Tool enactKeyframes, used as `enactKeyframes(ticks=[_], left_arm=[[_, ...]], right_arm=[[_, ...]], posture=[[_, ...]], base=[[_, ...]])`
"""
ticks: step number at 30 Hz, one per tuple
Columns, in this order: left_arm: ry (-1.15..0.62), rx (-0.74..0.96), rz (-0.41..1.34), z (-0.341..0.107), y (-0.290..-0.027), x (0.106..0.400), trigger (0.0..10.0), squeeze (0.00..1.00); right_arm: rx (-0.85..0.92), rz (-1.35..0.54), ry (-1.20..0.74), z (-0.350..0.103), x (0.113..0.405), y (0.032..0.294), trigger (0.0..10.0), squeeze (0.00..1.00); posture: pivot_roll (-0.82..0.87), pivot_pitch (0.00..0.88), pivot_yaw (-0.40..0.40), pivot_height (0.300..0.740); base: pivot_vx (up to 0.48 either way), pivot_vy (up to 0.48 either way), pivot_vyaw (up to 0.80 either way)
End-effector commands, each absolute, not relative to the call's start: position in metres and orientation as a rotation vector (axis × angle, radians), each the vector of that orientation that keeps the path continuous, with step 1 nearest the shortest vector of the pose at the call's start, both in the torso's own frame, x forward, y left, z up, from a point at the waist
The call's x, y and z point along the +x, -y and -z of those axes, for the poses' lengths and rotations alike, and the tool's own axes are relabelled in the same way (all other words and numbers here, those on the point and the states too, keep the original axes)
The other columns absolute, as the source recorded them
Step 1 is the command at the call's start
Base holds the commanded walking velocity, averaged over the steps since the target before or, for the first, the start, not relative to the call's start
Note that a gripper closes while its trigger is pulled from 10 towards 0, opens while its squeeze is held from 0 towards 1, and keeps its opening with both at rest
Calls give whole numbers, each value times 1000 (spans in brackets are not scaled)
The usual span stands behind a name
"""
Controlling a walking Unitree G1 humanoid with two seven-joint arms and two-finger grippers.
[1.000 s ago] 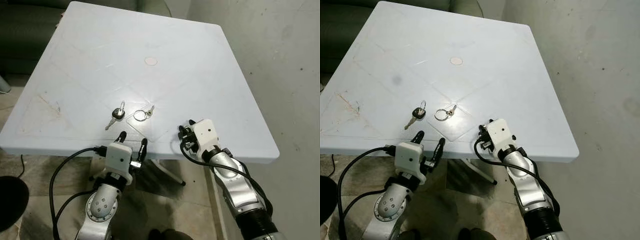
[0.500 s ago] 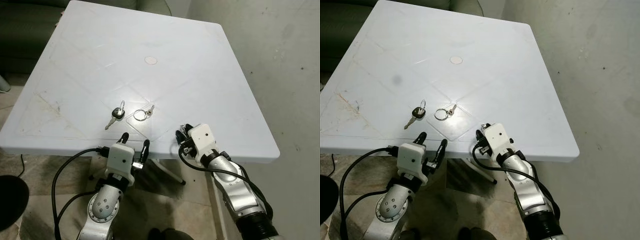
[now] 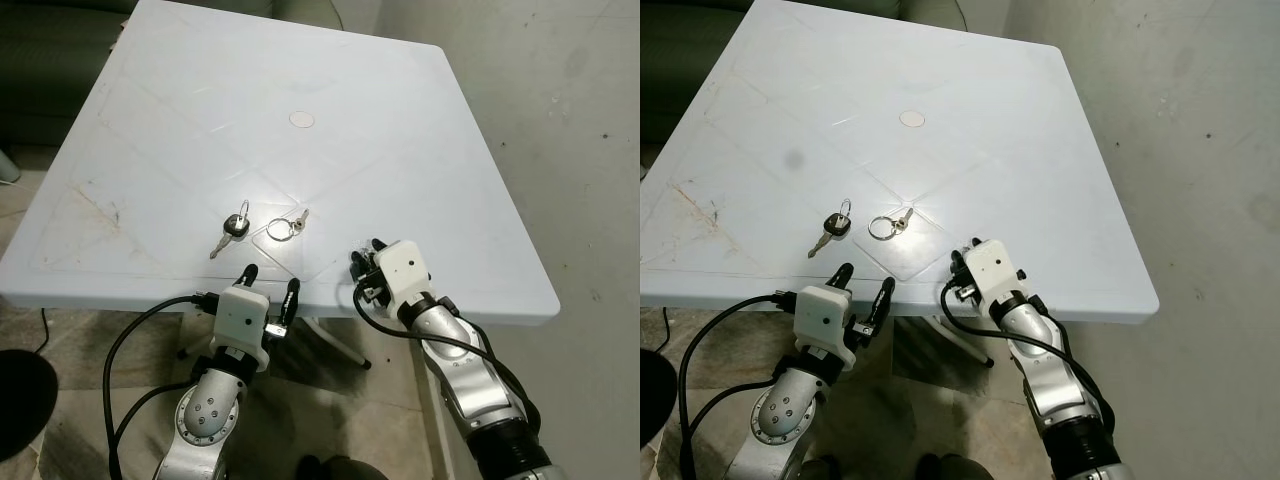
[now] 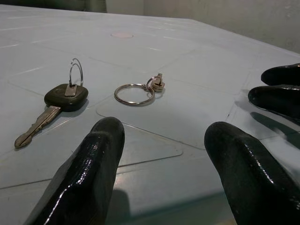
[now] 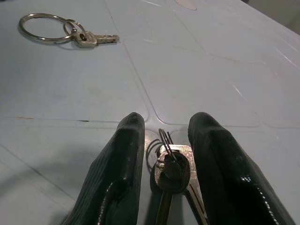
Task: Hang keys on a hook
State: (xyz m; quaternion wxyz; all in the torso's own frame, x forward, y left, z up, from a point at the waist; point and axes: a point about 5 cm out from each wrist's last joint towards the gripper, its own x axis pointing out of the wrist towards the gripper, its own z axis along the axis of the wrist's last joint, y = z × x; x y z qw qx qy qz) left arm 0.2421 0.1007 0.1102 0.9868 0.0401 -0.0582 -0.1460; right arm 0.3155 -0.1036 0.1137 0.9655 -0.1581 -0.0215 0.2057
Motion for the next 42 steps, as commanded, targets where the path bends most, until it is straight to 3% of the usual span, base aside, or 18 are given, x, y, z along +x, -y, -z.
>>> enactKeyframes(ticks=[1,2,3,4,6,8,9,10,11,15,17,18,42], left_arm=[[112,79,309,-110,-96,239,10000,0],[112,79,309,-110,-96,239,10000,0],[112,79,309,-110,-96,239,10000,0],[112,78,309,-110,-96,239,10000,0],[110,77,308,-110,-96,239,10000,0],[110,77,307,-110,-96,239,10000,0],[109,77,307,-110,-96,239,10000,0],[110,76,306,-110,-96,239,10000,0],[110,76,306,-110,-96,239,10000,0],[109,75,306,-110,-96,238,10000,0],[109,75,306,-110,-96,238,10000,0],[109,75,305,-110,-96,238,10000,0],[102,70,298,-109,-97,238,10000,0]], right_arm=[[-330,-392,16,-109,317,108,9333,0],[-325,-394,14,-109,316,108,7804,0],[-325,-394,14,-109,316,108,7804,0],[-330,-392,13,-108,316,108,8431,0],[-331,-393,2,-107,317,108,7882,0],[-337,-393,-9,-105,317,109,8275,0],[-333,-393,-16,-105,317,109,7608,0],[-333,-391,-18,-105,317,110,6000,0],[-333,-391,-18,-105,317,110,6000,0],[-339,-381,-2,-105,318,111,2824,0],[-341,-380,1,-105,318,112,2706,0],[-340,-378,0,-105,318,113,0,0],[-308,-363,24,-110,319,116,0,0]], posture=[[-21,198,-171,740],[-21,198,-171,740],[-21,198,-171,740],[-21,198,-171,740],[-21,198,-171,740],[-22,200,-172,740],[-22,200,-172,740],[-22,200,-172,740],[-22,200,-172,740],[-22,200,-172,740],[-22,200,-172,740],[-22,200,-172,740],[-22,203,-172,740]], base=[[0,0,0],[0,0,0],[0,0,0],[0,0,0],[0,0,0],[0,0,0],[0,0,0],[0,0,0],[0,0,0],[0,0,0],[0,0,0],[0,0,0],[0,0,0]])
